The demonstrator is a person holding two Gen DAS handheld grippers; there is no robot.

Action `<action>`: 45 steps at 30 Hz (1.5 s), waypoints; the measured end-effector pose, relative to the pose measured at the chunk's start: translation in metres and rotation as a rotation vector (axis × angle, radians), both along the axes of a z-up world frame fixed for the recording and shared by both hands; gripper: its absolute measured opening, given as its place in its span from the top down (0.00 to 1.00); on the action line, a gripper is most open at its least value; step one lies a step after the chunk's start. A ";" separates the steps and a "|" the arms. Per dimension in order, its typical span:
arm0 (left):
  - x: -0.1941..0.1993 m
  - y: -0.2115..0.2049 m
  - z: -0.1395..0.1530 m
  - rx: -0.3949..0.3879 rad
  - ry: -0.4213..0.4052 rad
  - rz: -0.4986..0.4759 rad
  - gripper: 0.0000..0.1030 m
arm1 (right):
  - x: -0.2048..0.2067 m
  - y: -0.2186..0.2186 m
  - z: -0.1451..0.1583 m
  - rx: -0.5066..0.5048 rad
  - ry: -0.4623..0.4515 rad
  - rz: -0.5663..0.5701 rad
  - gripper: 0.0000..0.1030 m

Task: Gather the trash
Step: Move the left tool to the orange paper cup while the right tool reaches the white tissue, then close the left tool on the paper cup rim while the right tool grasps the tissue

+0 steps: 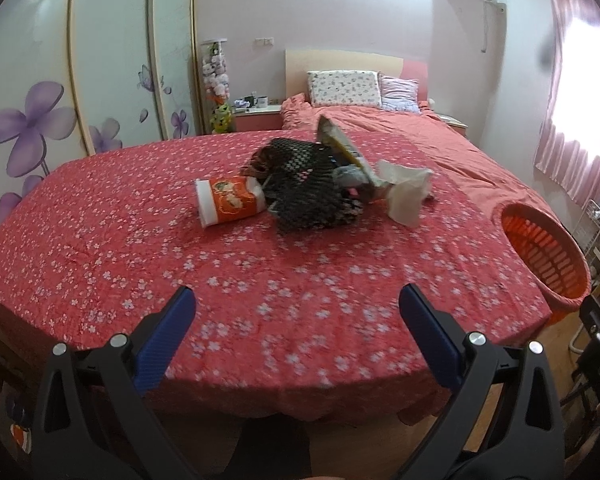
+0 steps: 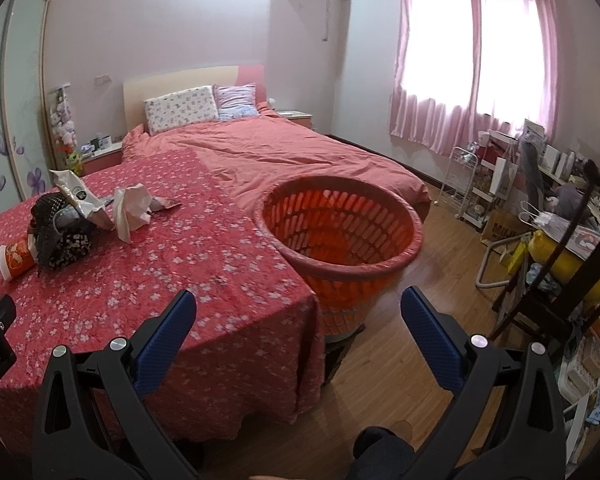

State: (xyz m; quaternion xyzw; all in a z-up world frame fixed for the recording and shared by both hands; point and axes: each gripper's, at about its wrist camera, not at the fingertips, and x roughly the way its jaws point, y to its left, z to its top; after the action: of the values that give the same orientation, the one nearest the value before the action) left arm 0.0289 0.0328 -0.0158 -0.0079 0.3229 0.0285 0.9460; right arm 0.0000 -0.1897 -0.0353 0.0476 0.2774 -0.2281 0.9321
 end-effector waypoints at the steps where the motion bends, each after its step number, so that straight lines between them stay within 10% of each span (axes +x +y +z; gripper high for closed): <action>1: 0.004 0.006 0.000 -0.008 0.004 -0.003 0.04 | 0.004 0.001 0.001 0.002 0.000 0.007 0.02; 11: 0.054 0.074 0.002 -0.001 0.005 0.109 0.04 | 0.078 0.020 0.012 0.143 -0.020 0.210 0.09; 22: 0.110 0.131 -0.020 -0.062 0.122 0.132 0.05 | 0.164 0.047 -0.001 0.287 0.035 0.378 0.61; 33: 0.148 0.144 -0.038 -0.143 0.169 0.072 0.26 | 0.208 0.061 -0.023 0.352 0.118 0.432 0.93; 41: 0.173 0.141 -0.049 -0.162 0.195 0.030 0.35 | 0.201 0.066 -0.019 0.308 0.097 0.467 0.97; 45: 0.180 0.143 -0.052 -0.216 0.205 -0.004 0.57 | 0.199 0.069 -0.013 0.296 0.080 0.485 0.97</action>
State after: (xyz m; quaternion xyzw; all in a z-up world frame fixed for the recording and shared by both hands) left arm 0.2090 0.1757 -0.0676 -0.1060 0.4189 -0.0076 0.9018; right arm 0.1987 -0.1206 -0.0482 0.1065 0.3473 0.0427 0.9307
